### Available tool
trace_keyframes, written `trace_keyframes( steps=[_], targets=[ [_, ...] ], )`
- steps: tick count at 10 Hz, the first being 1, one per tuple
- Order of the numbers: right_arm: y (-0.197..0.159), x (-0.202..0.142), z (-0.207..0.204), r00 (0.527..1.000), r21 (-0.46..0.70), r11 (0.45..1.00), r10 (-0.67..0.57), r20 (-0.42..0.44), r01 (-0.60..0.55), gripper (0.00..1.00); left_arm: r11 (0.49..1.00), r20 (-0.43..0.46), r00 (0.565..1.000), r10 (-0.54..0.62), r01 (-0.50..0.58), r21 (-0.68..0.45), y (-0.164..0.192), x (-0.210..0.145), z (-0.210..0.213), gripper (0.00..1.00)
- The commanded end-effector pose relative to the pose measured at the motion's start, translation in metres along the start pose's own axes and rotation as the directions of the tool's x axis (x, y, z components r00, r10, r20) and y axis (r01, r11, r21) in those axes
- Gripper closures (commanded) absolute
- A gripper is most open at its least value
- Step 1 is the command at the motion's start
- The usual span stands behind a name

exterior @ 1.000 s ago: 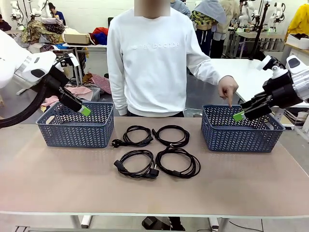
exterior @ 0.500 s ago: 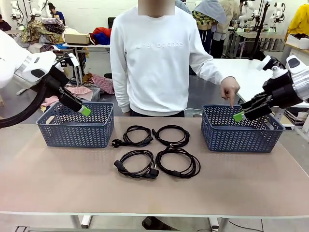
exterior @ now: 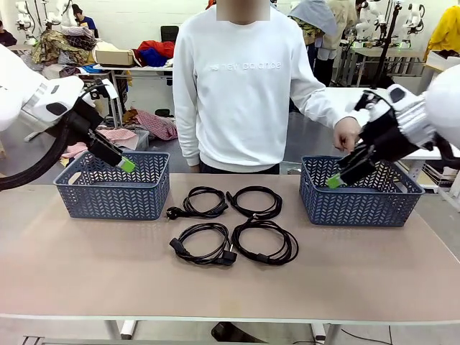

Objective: Organize the cables according to human instructions.
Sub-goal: Pick up a bundle of cables and place it in the basket indicated by the human.

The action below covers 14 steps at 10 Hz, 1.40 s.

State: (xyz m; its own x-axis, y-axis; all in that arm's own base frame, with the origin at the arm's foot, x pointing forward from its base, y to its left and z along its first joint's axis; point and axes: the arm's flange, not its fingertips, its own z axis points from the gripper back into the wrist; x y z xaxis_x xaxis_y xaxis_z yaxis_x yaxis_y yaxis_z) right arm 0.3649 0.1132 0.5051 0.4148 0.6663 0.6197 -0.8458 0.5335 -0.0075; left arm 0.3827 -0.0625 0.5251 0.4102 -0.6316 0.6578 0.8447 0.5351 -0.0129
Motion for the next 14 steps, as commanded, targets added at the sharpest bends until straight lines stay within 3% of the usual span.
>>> trace_keyframes(
  steps=[1, 7, 14],
  targets=[
    [0.001, 0.022, -0.011, 0.994, -0.021, 1.000, -0.019, -0.108, 0.016, 0.00, 1.000, 0.023, 1.000, -0.008, 0.009, -0.020, 0.002, -0.001, 0.000, 0.00],
    [0.021, 0.054, -0.091, 0.959, 0.009, 1.000, 0.006, -0.284, -0.003, 0.00, 1.000, 0.023, 1.000, -0.008, 0.009, -0.020, 0.002, -0.001, 0.000, 0.00],
    [0.025, 0.046, -0.106, 0.961, 0.032, 0.999, 0.022, -0.274, -0.014, 0.00, 1.000, 0.023, 1.000, -0.008, 0.009, -0.020, 0.002, -0.001, 0.000, 0.00]
  ],
)
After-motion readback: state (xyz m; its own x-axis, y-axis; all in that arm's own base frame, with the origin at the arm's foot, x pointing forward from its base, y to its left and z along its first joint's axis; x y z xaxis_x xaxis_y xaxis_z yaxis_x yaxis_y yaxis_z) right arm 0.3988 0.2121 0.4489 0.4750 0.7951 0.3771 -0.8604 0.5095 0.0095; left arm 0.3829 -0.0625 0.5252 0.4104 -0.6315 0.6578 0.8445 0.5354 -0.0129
